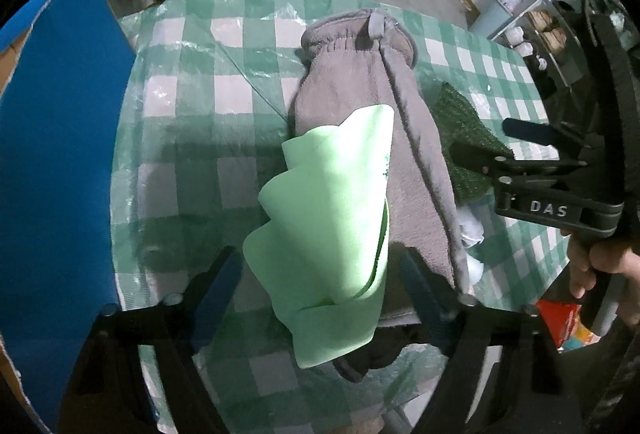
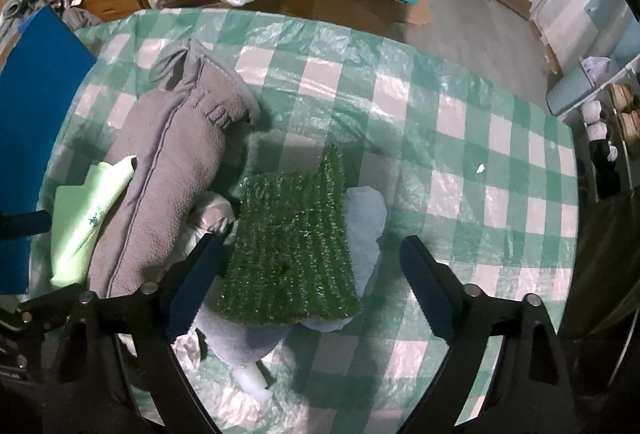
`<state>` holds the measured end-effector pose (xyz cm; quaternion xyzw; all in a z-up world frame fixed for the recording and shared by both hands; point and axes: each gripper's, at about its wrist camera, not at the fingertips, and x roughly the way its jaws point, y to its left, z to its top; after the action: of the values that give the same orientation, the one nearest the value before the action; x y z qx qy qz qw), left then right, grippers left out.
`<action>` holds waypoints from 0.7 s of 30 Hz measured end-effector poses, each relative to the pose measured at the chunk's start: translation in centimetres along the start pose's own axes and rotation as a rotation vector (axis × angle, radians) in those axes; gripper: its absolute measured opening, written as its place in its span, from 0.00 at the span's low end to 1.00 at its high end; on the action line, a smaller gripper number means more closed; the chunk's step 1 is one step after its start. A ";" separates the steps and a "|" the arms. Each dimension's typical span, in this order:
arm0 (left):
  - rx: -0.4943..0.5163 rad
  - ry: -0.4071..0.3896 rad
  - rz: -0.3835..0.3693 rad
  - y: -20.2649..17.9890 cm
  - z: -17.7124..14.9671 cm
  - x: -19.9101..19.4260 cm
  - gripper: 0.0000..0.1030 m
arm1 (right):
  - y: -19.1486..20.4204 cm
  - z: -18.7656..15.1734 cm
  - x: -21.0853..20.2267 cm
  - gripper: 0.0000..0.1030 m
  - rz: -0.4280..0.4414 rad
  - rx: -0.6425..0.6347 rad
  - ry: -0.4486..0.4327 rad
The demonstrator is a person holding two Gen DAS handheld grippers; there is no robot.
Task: Organize soft objects
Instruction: 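Grasp the pale green foam piece with the left gripper while the right grasps the green scrubber pad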
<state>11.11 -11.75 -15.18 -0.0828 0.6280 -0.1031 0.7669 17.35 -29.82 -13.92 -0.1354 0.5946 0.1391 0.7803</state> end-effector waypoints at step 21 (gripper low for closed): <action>-0.015 -0.041 -0.069 1.1 -0.6 -1.8 0.11 | -1.4 0.2 0.5 0.27 0.049 0.025 0.019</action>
<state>10.25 -10.24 -13.86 -0.1124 0.6097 -0.1227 0.7750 18.18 -30.96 -14.29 -0.1126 0.6068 0.1493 0.7725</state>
